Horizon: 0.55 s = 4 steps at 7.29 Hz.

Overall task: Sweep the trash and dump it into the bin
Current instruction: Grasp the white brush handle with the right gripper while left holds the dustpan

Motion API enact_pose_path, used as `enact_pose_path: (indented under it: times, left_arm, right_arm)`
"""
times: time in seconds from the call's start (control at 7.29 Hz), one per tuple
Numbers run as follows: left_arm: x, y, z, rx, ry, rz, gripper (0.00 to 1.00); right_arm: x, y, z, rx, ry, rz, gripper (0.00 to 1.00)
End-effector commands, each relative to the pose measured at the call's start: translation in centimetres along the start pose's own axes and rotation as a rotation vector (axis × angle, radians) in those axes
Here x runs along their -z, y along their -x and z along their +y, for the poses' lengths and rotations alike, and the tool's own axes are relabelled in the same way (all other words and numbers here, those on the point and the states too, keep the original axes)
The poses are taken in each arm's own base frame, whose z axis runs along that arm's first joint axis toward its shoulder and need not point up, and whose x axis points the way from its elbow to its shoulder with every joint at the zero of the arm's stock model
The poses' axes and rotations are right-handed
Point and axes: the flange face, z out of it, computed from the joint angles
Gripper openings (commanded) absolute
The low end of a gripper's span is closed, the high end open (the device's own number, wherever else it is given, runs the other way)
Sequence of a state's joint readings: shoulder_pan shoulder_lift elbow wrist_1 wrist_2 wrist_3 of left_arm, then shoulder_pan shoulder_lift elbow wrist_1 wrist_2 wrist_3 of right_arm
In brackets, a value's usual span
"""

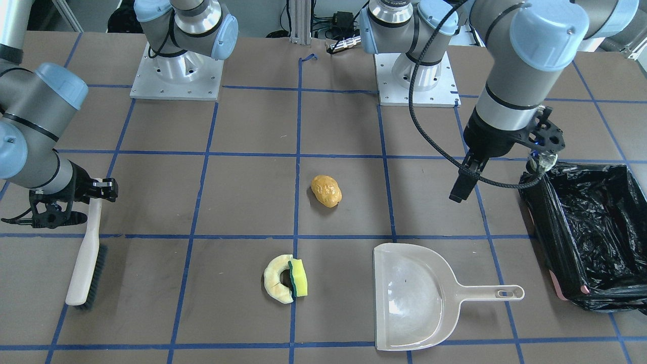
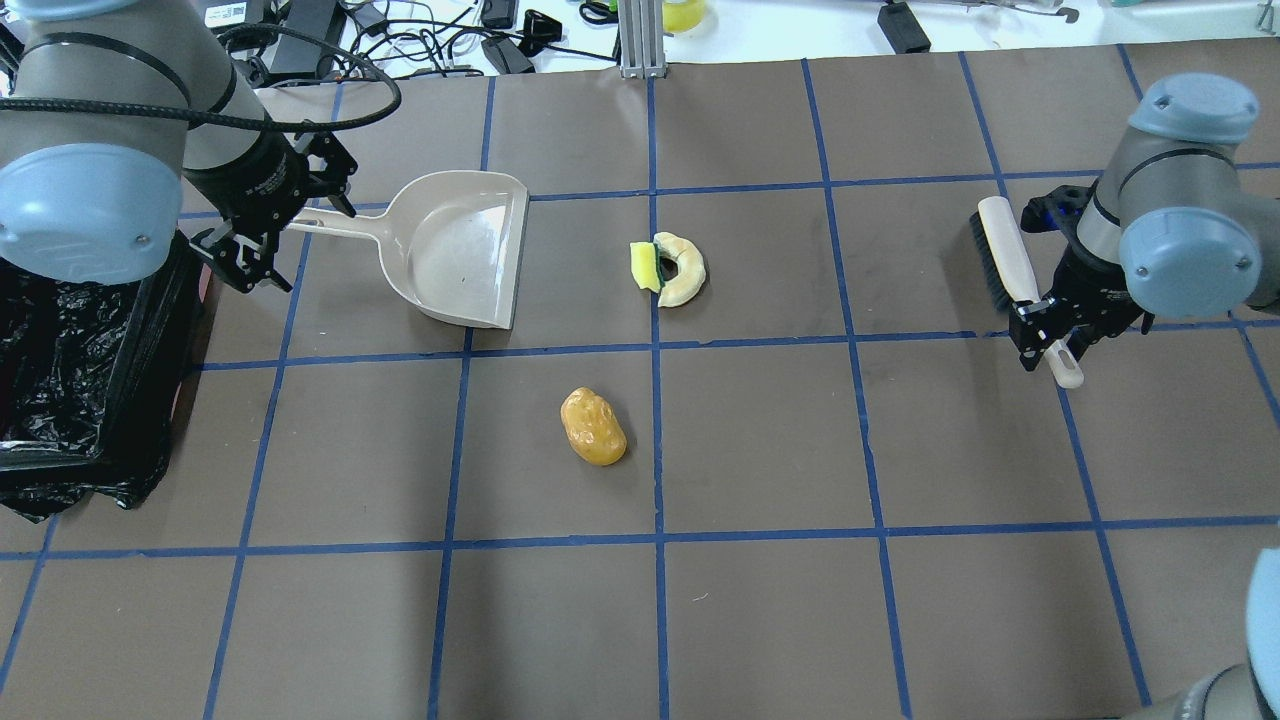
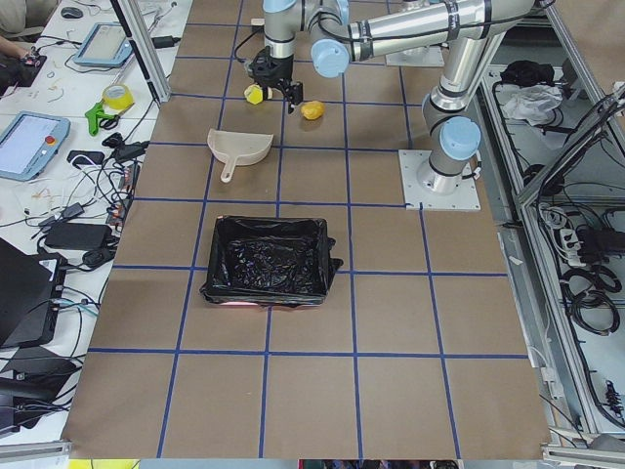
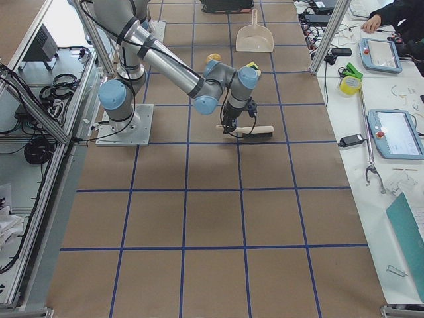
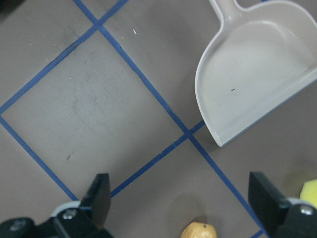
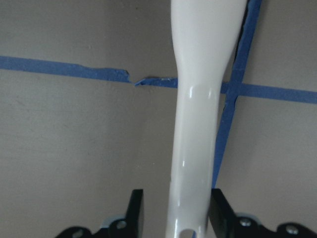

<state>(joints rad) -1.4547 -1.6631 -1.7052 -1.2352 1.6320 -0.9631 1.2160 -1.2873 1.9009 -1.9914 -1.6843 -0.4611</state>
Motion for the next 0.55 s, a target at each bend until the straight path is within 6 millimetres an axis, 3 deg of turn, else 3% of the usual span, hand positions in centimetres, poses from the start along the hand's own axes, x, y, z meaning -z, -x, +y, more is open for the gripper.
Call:
enact_pose_path:
  times: [0.0, 0.27, 0.41]
  left_arm:
    - [-2.7, -1.5, -2.3, 0.24, -0.026, 0.032, 1.0]
    - [-4.7, -3.2, -3.4, 0.264, -0.06, 0.093, 1.0]
    - [-6.8, -4.3, -4.0, 0.302, -0.05, 0.082, 1.0]
  right_arm:
    - [0.1, -0.1, 0.0, -0.005, -0.002, 0.001, 0.19]
    - [0.9, -0.2, 0.0, -0.02, -0.02, 0.01, 0.03]
    - [1.7, -0.3, -0.1, -0.029, -0.029, 0.016, 0.03]
